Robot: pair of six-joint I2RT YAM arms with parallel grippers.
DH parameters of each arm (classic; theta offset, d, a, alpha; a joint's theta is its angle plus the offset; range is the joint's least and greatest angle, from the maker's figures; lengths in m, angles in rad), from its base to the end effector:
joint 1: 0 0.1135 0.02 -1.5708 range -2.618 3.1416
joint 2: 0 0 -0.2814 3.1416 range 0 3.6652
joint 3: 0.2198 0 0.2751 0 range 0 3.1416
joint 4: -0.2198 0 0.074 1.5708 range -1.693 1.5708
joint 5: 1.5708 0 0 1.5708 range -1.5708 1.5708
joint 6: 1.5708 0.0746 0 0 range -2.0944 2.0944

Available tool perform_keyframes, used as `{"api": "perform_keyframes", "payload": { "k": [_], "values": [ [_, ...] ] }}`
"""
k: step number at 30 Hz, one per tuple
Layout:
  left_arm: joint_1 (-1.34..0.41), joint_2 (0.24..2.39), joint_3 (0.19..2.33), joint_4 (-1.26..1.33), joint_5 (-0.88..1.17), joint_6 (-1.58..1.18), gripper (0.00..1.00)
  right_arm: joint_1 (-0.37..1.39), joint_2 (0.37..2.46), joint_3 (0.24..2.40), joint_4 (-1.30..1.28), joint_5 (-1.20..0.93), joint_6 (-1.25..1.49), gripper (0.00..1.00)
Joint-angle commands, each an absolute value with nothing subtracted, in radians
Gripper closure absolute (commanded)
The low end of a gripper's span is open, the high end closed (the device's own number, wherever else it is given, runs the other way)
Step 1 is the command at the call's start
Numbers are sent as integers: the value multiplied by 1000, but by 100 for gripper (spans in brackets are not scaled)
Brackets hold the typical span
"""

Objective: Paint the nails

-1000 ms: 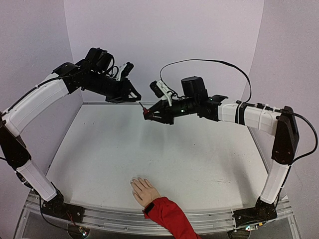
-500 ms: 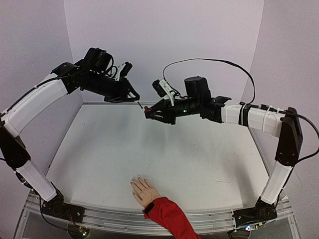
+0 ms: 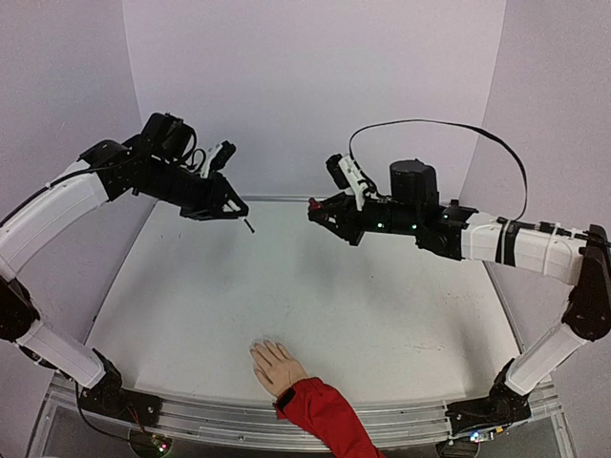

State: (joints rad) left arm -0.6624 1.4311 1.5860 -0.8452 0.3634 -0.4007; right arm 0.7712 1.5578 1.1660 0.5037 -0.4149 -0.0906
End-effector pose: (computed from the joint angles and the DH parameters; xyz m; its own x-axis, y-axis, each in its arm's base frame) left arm 0.2578 -0.2347 0.4013 -0.7709 0.1389 -0.6217 0.5325 0.6762 -0.5092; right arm 0.2865 0.3204 0.3637 0.1634 0.0434 -0.9856 -0.9141 0.3825 -0.1347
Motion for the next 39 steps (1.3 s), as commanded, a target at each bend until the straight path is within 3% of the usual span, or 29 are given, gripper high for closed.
{"api": "perform_keyframes", "payload": {
  "k": [1,15,39],
  "values": [
    [-660,1378,1437,-818,498,-324,100,776,1433,1099,608,-289,-128,100],
    [-660,1233,850,-403,581,-273,100,776,1249,1025,488,-182,-263,100],
    [-658,1388,728,-278,533,-294,100,767,1286,1041,443,-162,-337,100]
  ]
}}
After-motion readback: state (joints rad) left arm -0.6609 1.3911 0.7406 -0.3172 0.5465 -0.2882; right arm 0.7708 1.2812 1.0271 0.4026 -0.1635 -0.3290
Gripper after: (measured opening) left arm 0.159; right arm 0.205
